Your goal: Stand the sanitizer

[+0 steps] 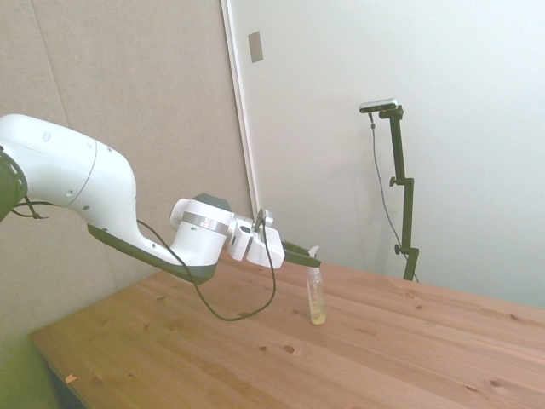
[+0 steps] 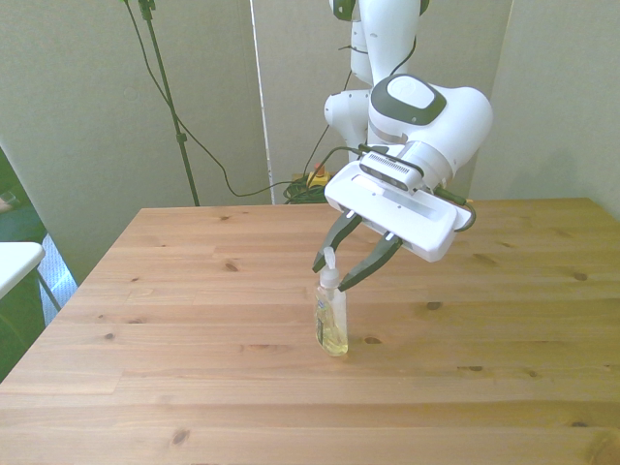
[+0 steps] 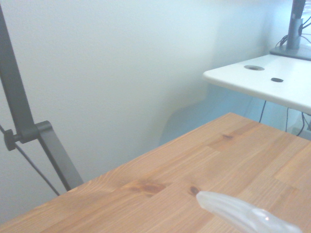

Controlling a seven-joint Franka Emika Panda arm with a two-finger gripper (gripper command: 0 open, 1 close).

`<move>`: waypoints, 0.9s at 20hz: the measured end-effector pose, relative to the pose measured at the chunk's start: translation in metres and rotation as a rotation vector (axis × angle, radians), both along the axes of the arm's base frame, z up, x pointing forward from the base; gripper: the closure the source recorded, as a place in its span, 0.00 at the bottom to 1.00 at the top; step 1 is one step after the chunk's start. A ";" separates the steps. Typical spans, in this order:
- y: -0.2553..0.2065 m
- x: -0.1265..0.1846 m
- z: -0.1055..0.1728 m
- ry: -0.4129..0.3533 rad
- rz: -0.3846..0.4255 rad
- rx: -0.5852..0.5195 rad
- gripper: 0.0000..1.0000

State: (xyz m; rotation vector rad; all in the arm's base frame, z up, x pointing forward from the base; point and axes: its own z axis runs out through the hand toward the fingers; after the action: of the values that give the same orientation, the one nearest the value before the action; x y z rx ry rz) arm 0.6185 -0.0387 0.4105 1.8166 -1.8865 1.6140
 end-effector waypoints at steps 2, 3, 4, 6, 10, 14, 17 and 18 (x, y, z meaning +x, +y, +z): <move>0.002 -0.004 -0.001 0.013 0.018 0.017 0.00; 0.003 -0.006 0.000 0.020 0.025 0.031 0.00; 0.003 -0.008 0.001 0.028 0.032 0.048 0.00; 0.002 -0.012 0.005 0.047 0.046 0.075 0.00; 0.001 -0.023 0.018 0.107 0.100 0.155 0.00; 0.003 -0.042 0.032 0.210 0.170 0.224 0.00; 0.006 -0.059 0.032 0.307 0.234 0.255 0.00; 0.006 -0.064 0.029 0.342 0.255 0.263 0.00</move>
State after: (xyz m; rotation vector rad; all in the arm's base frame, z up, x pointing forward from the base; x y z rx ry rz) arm 0.5543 -0.0329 0.4398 2.3422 -1.8371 1.0495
